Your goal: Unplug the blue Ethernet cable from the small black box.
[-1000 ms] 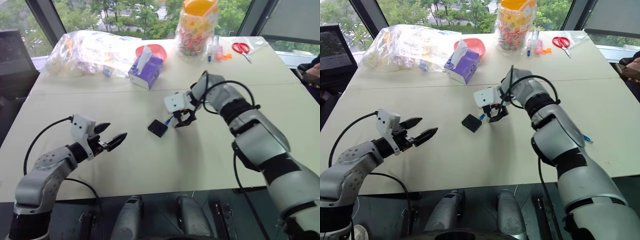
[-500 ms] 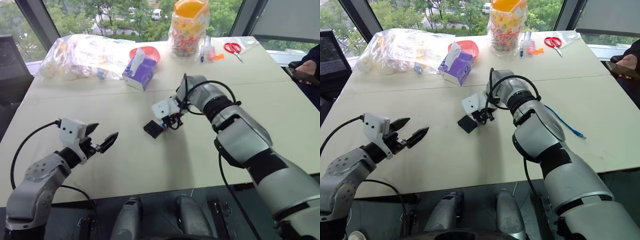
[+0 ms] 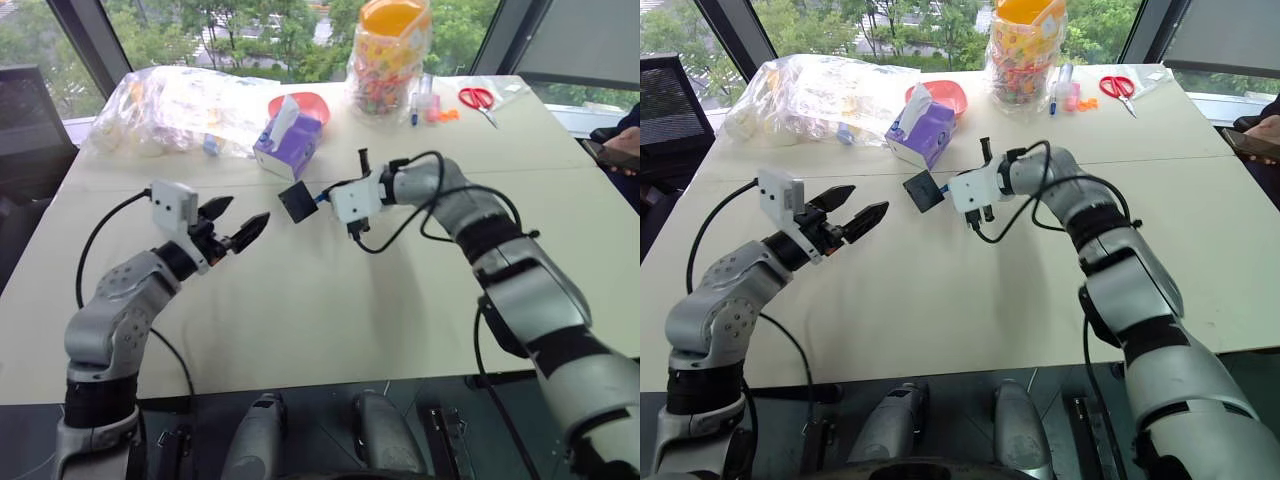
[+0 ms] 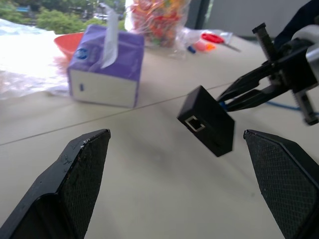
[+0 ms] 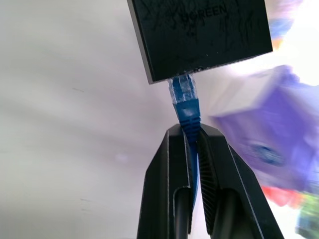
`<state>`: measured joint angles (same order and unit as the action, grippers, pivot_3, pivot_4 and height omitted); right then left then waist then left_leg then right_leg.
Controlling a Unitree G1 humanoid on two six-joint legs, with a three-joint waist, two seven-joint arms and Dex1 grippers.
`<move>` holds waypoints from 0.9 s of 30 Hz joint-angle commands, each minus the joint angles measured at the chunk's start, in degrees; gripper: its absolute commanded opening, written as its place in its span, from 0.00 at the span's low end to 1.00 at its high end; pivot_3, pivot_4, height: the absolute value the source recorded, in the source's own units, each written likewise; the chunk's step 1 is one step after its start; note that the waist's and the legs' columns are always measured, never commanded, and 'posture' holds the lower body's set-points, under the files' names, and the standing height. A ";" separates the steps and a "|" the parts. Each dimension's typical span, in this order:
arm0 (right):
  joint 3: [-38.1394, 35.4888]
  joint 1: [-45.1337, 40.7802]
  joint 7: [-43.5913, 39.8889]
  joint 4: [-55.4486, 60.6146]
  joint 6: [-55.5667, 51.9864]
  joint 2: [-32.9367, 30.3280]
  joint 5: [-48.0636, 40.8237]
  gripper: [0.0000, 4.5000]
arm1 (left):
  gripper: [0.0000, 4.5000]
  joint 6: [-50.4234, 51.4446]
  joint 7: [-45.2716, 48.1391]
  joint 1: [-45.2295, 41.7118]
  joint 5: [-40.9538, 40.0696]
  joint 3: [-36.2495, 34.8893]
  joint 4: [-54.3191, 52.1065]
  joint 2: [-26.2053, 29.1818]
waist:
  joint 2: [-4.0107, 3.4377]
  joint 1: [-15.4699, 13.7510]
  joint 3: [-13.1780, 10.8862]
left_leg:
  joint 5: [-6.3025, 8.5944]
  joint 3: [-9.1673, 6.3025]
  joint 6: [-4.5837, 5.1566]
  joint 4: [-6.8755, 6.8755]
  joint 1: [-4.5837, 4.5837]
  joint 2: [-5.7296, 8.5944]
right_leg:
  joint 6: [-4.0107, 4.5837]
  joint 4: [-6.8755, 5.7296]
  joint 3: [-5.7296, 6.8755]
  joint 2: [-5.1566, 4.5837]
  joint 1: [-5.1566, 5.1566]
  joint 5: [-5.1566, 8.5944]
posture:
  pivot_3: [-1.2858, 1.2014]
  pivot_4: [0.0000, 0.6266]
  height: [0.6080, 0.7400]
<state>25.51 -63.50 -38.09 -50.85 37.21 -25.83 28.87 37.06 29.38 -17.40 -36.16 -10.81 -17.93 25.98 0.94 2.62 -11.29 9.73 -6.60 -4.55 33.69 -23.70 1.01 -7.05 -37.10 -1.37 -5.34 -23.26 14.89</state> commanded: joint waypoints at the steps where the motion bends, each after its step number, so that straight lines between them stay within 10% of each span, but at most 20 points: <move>1: -3.46 7.68 8.64 15.05 -0.06 -0.46 0.39 0.02 | 1.00 2.82 2.24 -3.39 -3.43 1.19 0.75 -0.19 | 0.00 0.07 0.00 | 0.00 0.00 0.00 -0.02 0.00 0.00 | 0.00 -0.01 0.00 0.00 -0.01 0.00 | 0.52 0.24 0.90; 16: -5.17 20.21 17.29 37.02 -11.28 -0.17 6.04 0.02 | 1.00 3.26 8.12 -11.85 -1.91 4.87 8.01 0.15 | 0.02 -0.15 -0.01 | -0.02 0.01 0.00 0.26 0.01 0.00 | 0.23 -0.03 -0.04 0.01 0.11 0.10 | 0.52 0.24 0.90; 27: -4.69 19.32 17.14 36.88 -11.53 -0.06 5.86 0.00 | 0.11 2.72 9.41 -12.22 -1.79 4.32 8.44 0.66 | 0.02 -0.13 -0.01 | -0.02 0.01 0.00 0.23 0.00 0.00 | 0.22 0.00 -0.04 0.00 0.11 0.10 | 0.52 0.24 0.90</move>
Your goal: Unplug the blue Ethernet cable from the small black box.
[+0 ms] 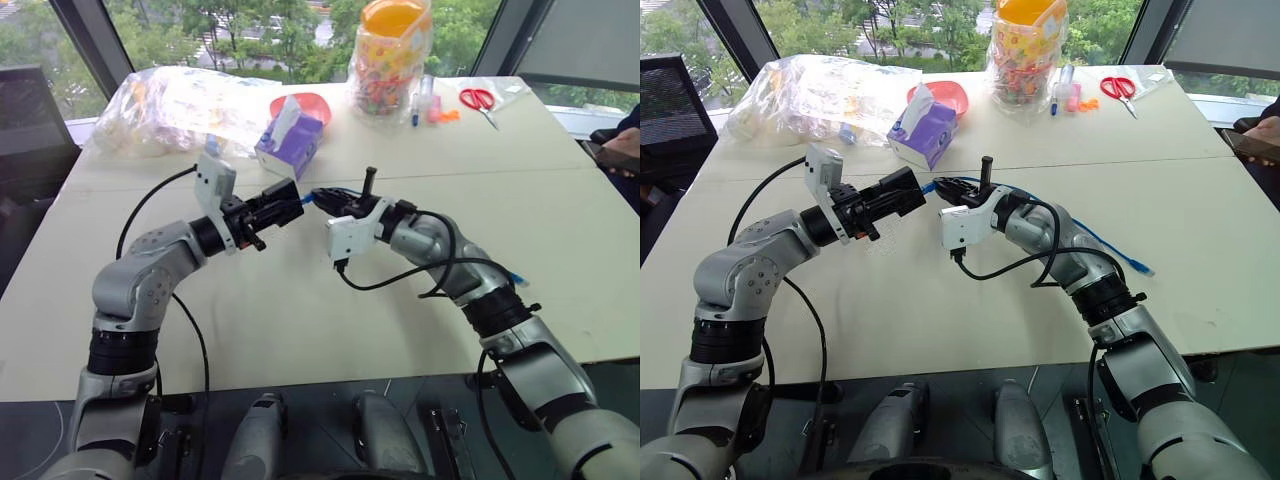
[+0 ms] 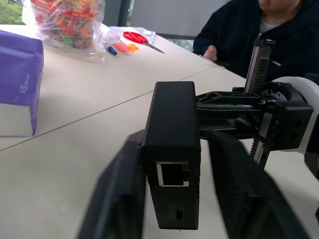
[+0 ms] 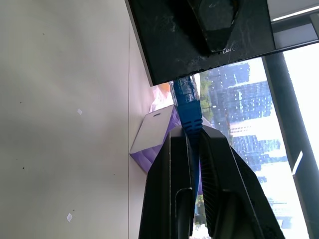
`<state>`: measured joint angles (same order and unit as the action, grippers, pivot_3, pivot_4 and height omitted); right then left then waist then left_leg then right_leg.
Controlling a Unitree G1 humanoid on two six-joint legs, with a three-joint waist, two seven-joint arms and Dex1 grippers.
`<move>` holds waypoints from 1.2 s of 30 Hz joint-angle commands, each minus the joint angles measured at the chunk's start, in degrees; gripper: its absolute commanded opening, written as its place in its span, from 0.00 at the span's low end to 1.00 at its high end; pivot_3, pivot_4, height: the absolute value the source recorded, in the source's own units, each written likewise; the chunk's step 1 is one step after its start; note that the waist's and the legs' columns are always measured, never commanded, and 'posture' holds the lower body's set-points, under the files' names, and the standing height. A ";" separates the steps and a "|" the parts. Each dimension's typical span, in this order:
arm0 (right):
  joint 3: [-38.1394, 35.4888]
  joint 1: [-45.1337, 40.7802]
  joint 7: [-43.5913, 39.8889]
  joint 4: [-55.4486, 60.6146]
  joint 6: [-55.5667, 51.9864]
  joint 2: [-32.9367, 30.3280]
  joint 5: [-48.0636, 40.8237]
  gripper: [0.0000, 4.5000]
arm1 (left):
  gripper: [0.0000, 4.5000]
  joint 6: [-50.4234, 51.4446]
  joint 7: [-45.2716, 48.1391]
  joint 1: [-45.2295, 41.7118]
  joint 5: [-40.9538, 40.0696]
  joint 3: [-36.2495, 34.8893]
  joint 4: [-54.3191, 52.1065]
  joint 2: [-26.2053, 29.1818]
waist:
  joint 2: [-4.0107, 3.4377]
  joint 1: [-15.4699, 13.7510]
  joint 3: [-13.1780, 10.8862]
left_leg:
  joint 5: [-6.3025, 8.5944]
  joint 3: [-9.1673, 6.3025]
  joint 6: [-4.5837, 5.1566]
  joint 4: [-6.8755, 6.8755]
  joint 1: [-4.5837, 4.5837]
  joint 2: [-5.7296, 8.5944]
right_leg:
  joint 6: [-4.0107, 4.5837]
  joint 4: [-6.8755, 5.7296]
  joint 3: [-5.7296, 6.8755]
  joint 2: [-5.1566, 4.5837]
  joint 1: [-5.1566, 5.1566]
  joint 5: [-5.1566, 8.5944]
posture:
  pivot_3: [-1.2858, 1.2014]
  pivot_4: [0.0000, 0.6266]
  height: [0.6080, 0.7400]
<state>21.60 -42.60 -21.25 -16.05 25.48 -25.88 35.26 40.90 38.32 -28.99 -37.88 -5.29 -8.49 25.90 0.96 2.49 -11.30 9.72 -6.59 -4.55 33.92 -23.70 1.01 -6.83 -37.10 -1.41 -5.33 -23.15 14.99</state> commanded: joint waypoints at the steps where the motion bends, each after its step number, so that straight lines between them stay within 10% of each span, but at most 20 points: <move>1: -0.86 -1.85 0.03 2.02 0.32 0.07 -0.98 0.00 | 0.11 -1.05 0.79 -0.42 -0.03 -1.19 -1.08 1.02 | 0.00 0.00 0.00 | 0.00 0.00 0.00 0.00 0.00 0.00 | 0.00 0.00 0.00 0.00 0.00 0.00 | 0.52 0.24 0.90; 5: -0.71 -3.01 -3.38 1.62 0.64 0.04 -3.50 0.00 | 0.11 -0.19 1.89 -0.13 -0.12 -0.81 -1.11 2.12 | 0.00 0.05 0.00 | 0.00 0.00 0.00 0.00 0.00 0.00 | 0.00 0.00 0.00 0.00 0.00 0.00 | 0.52 0.24 0.90; 15: -2.43 -5.25 -26.15 3.75 -11.36 0.05 -23.54 0.99 | 0.11 -1.12 10.86 0.23 1.10 1.89 -0.15 7.94 | 0.03 0.03 -0.02 | 0.00 -0.01 0.00 -0.01 0.00 0.00 | 0.00 0.01 0.00 0.00 0.00 0.00 | 0.52 0.24 0.90; 23: -7.01 -6.74 -49.05 16.38 -57.86 0.48 -57.75 0.99 | 0.11 -2.59 23.22 -0.34 -0.76 1.24 0.44 13.39 | 0.01 0.06 -0.03 | 0.01 -0.05 0.02 -0.04 -0.02 -0.02 | 0.01 0.01 0.03 0.00 -0.02 0.02 | 0.52 0.24 0.90; 36: -7.54 -9.64 -48.36 12.02 -71.38 4.79 -64.01 0.99 | 0.11 1.21 25.93 -1.18 -5.20 -0.86 -1.40 14.90 | 0.01 0.00 -0.03 | 0.02 -0.05 0.01 -0.01 -0.62 -0.02 | -0.05 0.03 0.07 -0.01 -0.56 -0.02 | 0.52 0.24 0.90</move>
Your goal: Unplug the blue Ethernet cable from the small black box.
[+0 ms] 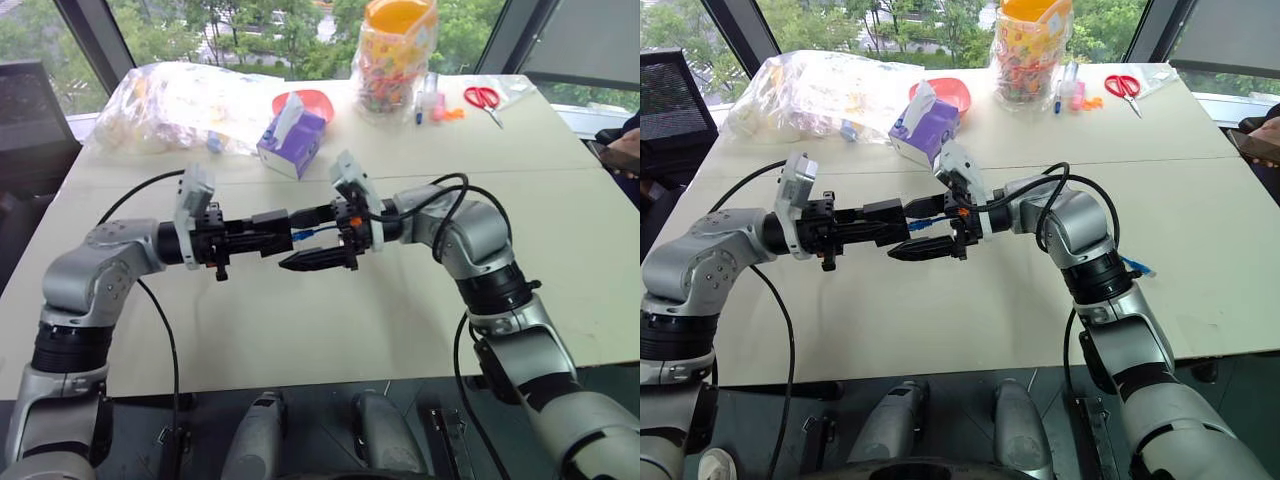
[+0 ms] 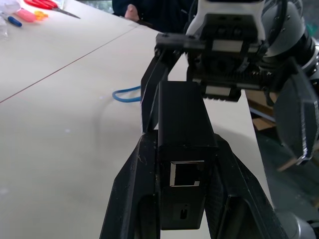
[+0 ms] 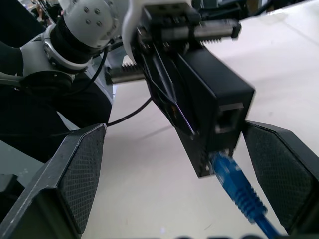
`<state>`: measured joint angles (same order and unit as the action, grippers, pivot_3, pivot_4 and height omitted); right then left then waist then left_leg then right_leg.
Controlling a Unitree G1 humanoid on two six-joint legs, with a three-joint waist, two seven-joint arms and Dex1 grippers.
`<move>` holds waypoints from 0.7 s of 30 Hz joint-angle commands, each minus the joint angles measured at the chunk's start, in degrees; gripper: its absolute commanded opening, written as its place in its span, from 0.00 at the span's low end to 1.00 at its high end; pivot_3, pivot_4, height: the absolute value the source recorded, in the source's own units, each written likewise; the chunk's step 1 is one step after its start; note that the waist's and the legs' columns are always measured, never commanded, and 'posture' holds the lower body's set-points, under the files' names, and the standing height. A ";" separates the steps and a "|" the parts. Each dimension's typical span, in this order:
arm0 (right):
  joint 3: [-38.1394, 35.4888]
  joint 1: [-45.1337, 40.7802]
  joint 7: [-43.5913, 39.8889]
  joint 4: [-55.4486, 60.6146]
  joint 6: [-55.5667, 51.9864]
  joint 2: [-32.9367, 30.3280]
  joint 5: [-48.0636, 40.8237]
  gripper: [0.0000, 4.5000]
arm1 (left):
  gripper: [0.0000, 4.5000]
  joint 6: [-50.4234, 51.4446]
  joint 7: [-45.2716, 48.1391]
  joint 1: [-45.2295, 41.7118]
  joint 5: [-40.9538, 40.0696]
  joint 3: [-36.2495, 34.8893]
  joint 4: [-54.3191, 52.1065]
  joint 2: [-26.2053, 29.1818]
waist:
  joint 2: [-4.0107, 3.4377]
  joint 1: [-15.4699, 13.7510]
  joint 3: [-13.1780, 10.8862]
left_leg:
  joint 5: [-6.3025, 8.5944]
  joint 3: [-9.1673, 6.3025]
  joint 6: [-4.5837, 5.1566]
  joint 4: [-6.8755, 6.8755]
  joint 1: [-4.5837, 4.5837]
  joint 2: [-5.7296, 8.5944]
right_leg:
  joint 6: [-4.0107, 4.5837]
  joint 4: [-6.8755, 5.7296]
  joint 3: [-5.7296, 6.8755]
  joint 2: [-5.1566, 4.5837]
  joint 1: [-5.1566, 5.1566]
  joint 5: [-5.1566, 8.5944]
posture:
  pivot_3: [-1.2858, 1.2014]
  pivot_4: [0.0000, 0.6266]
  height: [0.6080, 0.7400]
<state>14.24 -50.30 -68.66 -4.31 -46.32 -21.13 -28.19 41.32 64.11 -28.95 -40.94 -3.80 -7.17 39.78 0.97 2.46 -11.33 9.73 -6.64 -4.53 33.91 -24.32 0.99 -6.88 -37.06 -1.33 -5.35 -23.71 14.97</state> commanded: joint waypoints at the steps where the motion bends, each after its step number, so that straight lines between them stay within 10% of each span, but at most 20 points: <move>1: -0.10 -2.00 -1.12 -0.10 0.61 0.02 -0.45 0.99 | 0.11 1.13 -0.01 -1.31 -2.53 -2.49 -3.01 1.15 | 0.00 0.06 0.00 | 0.00 0.00 0.00 0.00 -0.01 0.00 | -0.08 0.00 0.00 0.00 -0.02 -0.04 | 0.52 0.24 0.90; 7: -0.30 -2.90 -2.38 -3.31 1.49 -0.55 0.14 0.46 | 0.11 2.15 -0.57 -1.01 -3.64 -3.15 -4.11 2.01 | 0.00 0.12 0.00 | 0.00 0.00 0.00 -0.01 -0.01 0.00 | -0.09 -0.03 0.02 0.01 -0.04 -0.05 | 0.52 0.24 0.90; 21: -0.59 -4.22 -5.67 -7.03 1.58 -2.05 0.42 0.46 | 0.11 2.31 -0.31 -0.12 -4.35 -3.10 -4.61 3.56 | 0.00 0.09 0.00 | 0.00 0.00 0.00 0.00 -0.03 0.00 | -0.09 -0.02 0.02 0.01 -0.05 -0.04 | 0.52 0.24 0.90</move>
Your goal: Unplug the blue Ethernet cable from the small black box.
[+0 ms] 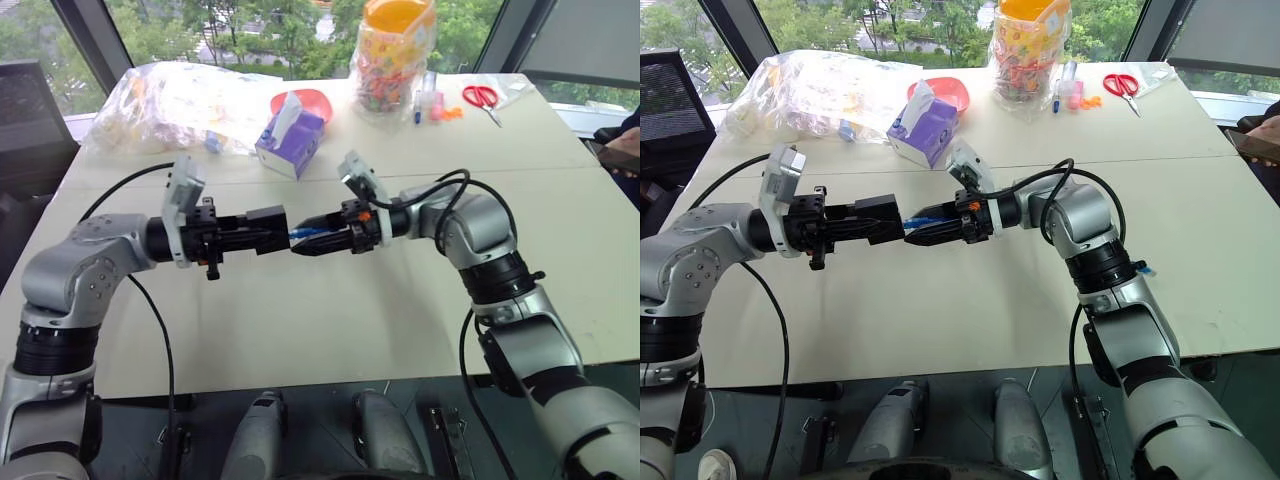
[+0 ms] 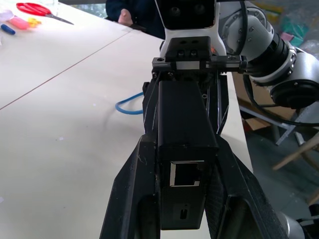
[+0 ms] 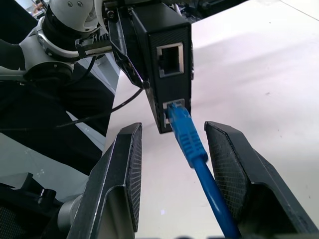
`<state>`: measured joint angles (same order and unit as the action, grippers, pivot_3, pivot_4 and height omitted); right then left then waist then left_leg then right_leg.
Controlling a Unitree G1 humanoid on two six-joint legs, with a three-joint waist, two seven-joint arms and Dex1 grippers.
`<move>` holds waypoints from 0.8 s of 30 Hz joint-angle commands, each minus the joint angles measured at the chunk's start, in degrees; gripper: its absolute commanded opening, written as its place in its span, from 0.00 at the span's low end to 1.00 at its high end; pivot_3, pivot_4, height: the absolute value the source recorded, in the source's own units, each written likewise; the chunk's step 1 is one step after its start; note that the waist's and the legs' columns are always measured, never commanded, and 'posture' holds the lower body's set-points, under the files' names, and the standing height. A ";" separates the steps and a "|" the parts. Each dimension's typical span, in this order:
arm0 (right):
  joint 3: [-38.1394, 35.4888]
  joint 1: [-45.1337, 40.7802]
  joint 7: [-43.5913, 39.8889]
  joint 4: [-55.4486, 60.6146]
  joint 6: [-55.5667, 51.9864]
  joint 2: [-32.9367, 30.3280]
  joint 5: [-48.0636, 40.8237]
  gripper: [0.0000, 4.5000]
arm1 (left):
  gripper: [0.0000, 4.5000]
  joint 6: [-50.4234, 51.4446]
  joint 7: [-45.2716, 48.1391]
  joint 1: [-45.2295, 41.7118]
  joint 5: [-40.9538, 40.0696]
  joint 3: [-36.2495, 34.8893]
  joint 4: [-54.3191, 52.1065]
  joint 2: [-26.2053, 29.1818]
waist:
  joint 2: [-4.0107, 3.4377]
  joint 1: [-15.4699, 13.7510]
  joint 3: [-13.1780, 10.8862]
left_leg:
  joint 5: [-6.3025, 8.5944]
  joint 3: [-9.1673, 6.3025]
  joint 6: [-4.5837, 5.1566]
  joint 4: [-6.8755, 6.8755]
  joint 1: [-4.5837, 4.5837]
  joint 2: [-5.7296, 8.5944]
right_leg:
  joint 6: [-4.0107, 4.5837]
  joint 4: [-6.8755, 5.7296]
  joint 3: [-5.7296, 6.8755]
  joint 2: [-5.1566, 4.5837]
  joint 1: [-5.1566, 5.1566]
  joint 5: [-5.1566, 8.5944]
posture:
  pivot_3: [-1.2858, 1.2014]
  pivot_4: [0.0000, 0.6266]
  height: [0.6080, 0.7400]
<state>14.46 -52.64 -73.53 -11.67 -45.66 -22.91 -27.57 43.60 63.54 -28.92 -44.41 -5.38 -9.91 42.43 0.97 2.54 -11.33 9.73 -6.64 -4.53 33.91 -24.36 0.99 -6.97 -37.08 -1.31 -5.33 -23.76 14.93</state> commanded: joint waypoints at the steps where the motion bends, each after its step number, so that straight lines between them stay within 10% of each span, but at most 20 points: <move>1: -0.85 -1.91 -0.95 0.27 0.95 -0.34 -0.17 0.46 | 0.11 0.05 0.19 -0.17 -0.90 -1.47 -1.92 0.92 | 0.00 0.01 0.00 | 0.00 0.00 0.00 0.00 0.00 0.00 | 0.00 0.00 0.00 0.00 0.00 0.00 | 0.52 0.24 0.90; 20: -0.75 -3.54 -1.18 -0.37 0.08 0.36 -0.10 0.46 | 0.11 -1.10 -0.30 0.54 0.28 0.02 -2.44 -0.34 | 0.00 0.01 0.00 | 0.00 0.00 0.00 0.00 0.00 0.00 | -0.01 -0.01 0.00 0.00 0.00 -0.01 | 0.52 0.24 0.90; 24: -0.51 -3.49 -1.31 -0.35 0.19 0.30 0.08 0.17 | 0.11 -1.16 -0.53 0.63 0.20 -0.05 -2.47 -0.51 | 0.00 0.01 0.00 | 0.00 0.00 0.00 0.00 0.00 0.00 | -0.02 -0.01 0.00 0.00 0.00 -0.01 | 0.52 0.24 0.90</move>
<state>14.45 -54.49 -74.49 -12.82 -45.81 -22.77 -27.15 43.39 63.14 -27.83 -44.08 -5.00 -10.37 42.06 0.97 2.55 -11.33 9.73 -6.64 -4.53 33.91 -24.36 0.99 -6.99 -37.10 -1.31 -5.33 -23.76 14.92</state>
